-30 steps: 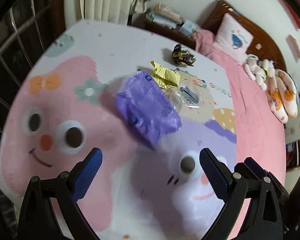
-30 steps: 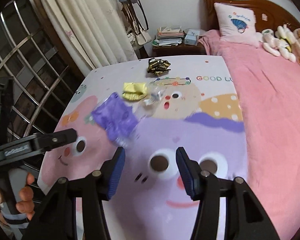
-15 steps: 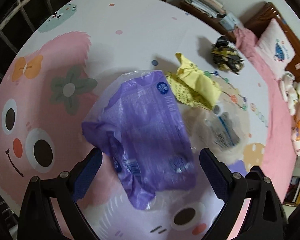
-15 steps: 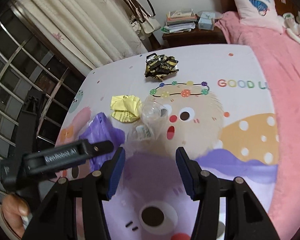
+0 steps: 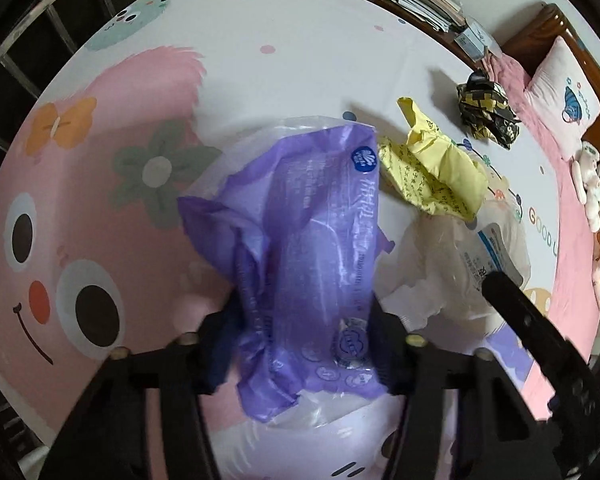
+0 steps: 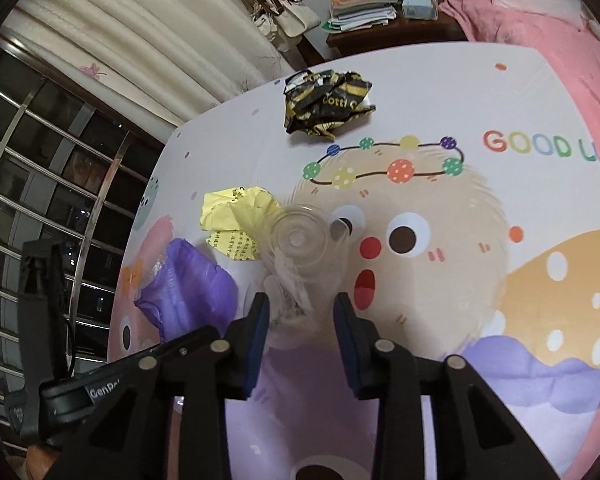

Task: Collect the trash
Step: 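Grasp the purple plastic bag with the left tool while the right tool grasps the clear bottle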

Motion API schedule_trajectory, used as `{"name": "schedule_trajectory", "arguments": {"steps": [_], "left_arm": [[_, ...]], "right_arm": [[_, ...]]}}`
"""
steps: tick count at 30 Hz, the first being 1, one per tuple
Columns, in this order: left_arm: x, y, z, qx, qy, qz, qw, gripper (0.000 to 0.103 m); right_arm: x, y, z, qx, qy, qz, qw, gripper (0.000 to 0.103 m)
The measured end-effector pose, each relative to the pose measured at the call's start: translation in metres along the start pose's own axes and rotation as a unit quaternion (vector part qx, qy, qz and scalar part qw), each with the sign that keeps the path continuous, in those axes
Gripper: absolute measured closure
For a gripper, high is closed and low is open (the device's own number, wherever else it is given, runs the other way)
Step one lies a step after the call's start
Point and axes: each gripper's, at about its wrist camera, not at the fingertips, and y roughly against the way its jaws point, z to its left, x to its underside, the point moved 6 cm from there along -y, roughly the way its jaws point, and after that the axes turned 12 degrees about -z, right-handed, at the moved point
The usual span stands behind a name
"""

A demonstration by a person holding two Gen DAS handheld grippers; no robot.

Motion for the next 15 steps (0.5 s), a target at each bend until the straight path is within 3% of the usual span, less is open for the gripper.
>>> {"name": "schedule_trajectory", "arguments": {"steps": [1,3,6,15], "left_arm": [[0.0,0.001,0.0,0.002,-0.001,-0.002,1.0,0.057],[0.0,0.002,0.004,0.004,-0.003,-0.003,1.0,0.073],[0.0,0.009,0.009,-0.002,-0.013,-0.009,0.9999,0.082],[0.011,0.045,0.004,-0.009,-0.076,-0.046,0.996,0.085]], "right_arm": [[0.0,-0.002,-0.001,0.0,-0.002,0.001,1.0,0.075],[0.001,-0.006,-0.003,-0.004,-0.01,0.005,1.0,0.08],[0.002,-0.008,-0.004,-0.012,-0.016,0.002,1.0,0.084],[0.018,0.02,0.0,0.001,0.011,-0.019,1.0,0.085]]}}
